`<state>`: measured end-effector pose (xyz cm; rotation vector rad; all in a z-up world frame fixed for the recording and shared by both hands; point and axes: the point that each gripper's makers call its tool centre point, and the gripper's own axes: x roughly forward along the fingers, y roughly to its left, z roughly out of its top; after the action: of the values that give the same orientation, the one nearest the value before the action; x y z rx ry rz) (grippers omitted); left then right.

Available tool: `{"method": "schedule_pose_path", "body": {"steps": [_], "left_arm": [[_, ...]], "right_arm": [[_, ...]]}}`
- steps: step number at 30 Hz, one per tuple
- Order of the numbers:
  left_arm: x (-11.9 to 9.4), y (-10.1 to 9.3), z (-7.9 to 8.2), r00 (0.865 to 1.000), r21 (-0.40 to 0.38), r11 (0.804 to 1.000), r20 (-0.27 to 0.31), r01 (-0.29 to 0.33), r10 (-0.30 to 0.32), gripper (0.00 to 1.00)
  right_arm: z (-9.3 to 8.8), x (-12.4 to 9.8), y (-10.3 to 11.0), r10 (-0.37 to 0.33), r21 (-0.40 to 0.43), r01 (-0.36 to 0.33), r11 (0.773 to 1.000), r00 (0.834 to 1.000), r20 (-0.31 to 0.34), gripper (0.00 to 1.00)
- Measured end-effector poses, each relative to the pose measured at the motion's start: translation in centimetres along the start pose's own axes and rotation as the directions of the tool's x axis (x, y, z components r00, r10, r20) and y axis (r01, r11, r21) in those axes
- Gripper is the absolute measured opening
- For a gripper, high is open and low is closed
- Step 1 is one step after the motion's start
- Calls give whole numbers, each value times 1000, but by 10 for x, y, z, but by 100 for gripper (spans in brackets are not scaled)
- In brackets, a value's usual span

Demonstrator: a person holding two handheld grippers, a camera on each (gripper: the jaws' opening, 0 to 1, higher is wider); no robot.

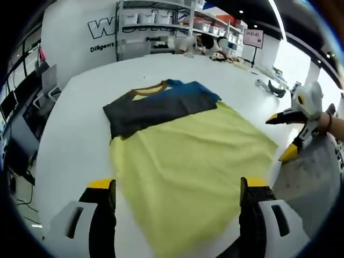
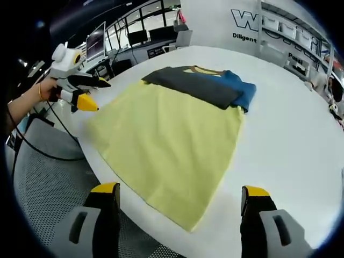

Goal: Fold the garment on the visible template until the final outline fits inside the template.

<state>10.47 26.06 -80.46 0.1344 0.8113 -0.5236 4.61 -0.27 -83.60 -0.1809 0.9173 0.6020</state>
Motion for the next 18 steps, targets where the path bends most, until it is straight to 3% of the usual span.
{"method": "schedule_pose_path", "body": {"steps": [4,10,13,15,16,18], "left_arm": [[-7,1,-19,998,-12,1000,-60,28,-28,90],[-14,14,-42,994,-21,1000,-111,-8,5,84],[-17,19,-56,990,-53,998,-143,-18,10,79],[-18,19,-62,987,-79,997,-159,-20,8,76],[-18,20,-65,986,-124,991,-167,-42,21,73],[-18,19,-71,982,-147,989,-188,-31,3,69]], "right_arm": [[-4,0,0,-3,0,3,1000,1000,-23,84],[-8,1,1,1,12,-1,1000,999,-34,81],[-10,2,1,-4,10,4,1000,999,-47,78],[-19,3,-2,-14,36,17,999,996,-91,75],[-21,3,-3,-19,35,23,999,995,-99,74],[-20,3,-4,-25,35,28,999,995,-93,72]]}}
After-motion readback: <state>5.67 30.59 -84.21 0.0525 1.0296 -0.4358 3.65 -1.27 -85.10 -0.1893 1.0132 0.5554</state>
